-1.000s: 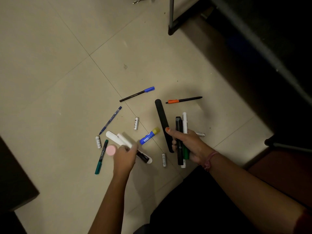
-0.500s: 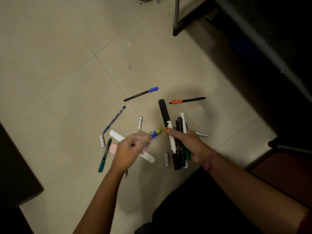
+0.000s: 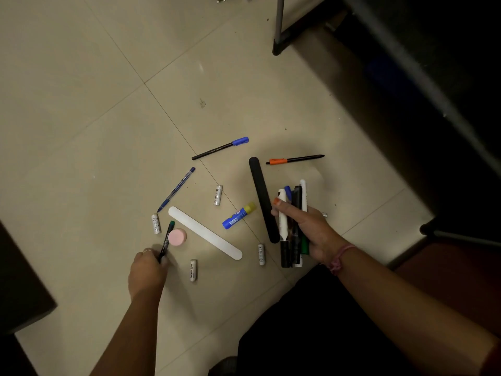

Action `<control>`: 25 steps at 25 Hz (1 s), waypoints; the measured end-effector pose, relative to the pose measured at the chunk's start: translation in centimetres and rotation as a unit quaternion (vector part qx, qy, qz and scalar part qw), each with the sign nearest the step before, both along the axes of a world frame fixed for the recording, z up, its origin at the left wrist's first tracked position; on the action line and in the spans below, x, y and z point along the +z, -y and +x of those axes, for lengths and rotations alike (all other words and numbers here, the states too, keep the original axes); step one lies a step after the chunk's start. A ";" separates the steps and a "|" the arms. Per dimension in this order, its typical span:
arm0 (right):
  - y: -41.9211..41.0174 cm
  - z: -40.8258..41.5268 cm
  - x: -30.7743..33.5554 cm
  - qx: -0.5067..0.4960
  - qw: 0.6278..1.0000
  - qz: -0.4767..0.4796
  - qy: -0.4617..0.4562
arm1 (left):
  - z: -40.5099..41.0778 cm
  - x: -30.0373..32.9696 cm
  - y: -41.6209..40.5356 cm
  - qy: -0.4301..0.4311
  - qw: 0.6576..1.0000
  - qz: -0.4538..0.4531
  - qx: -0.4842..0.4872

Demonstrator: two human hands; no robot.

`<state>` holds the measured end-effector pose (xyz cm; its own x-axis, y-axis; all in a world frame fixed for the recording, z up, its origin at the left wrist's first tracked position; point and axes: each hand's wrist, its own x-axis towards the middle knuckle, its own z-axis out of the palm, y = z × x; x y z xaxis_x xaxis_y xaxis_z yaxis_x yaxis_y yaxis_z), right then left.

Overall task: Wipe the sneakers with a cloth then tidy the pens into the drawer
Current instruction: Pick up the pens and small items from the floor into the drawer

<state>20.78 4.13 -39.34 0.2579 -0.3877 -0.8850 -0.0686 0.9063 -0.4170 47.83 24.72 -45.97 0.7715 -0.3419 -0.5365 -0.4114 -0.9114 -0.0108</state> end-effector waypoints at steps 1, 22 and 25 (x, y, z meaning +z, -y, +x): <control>0.2 -0.1 0.2 0.003 1.000 -0.004 0.001 | 0.0 0.0 0.2 -0.006 1.000 -0.013 0.008; 1.6 -9.4 32.7 -0.083 0.981 -0.172 -0.030 | -15.2 31.9 16.5 -0.413 0.841 -0.337 0.088; -0.8 -11.6 37.6 -0.110 0.975 -0.192 -0.027 | -19.1 38.0 15.7 -0.494 0.804 -0.326 0.052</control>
